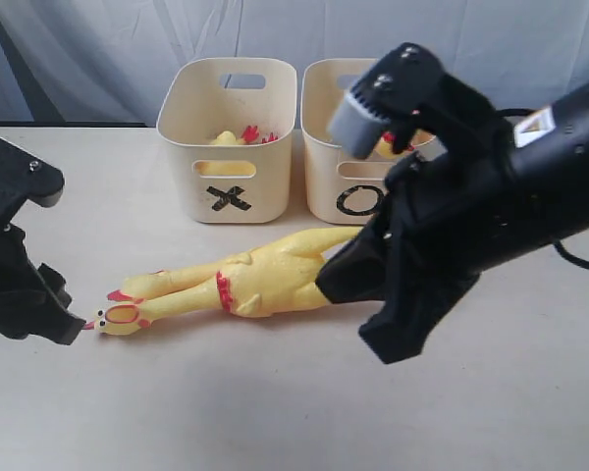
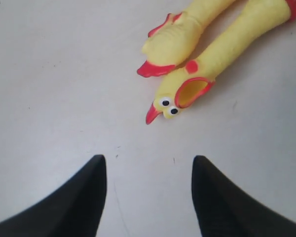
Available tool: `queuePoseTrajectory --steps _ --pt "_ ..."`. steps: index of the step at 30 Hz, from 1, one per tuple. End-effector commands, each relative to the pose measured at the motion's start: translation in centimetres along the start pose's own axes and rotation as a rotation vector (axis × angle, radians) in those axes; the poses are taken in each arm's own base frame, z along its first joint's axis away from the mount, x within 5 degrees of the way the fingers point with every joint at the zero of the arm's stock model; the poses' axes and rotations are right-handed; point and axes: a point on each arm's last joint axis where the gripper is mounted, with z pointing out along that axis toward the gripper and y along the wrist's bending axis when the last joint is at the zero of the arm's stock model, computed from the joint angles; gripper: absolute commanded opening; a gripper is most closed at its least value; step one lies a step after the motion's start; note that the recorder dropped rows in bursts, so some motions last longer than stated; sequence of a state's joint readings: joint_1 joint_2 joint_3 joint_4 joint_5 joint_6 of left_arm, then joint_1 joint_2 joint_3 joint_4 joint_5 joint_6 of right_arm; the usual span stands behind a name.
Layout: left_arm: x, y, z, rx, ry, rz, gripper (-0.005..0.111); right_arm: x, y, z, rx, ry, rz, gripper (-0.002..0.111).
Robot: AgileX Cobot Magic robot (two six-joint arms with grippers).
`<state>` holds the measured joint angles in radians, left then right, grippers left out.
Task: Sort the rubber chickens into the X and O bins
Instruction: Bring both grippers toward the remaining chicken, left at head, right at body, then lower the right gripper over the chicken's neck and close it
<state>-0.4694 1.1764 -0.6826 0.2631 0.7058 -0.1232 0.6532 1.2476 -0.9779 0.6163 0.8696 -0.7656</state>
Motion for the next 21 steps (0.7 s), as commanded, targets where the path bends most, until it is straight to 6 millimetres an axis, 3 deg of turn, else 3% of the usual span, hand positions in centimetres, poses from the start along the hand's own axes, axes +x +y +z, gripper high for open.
queuePoseTrajectory --steps 1,5,11,14,21 --pt "0.7 0.4 0.0 -0.003 -0.042 -0.118 0.050 -2.2 0.6 2.5 -0.004 0.029 -0.126 0.000" --pt "2.5 1.1 1.4 -0.053 -0.025 -0.233 0.050 -4.6 1.3 4.5 0.004 -0.001 -0.201 0.000" --pt "3.0 1.1 1.7 -0.049 -0.059 -0.295 0.050 -5.9 1.2 8.6 0.049 0.078 -0.360 0.000" --pt "3.1 1.5 0.0 -0.064 -0.129 -0.292 0.050 -5.7 -0.1 11.6 0.081 0.114 -0.380 0.000" --pt "5.9 3.1 -7.1 -0.194 -0.253 -0.334 0.050 -4.4 -1.8 16.7 0.108 0.149 -0.451 0.000"
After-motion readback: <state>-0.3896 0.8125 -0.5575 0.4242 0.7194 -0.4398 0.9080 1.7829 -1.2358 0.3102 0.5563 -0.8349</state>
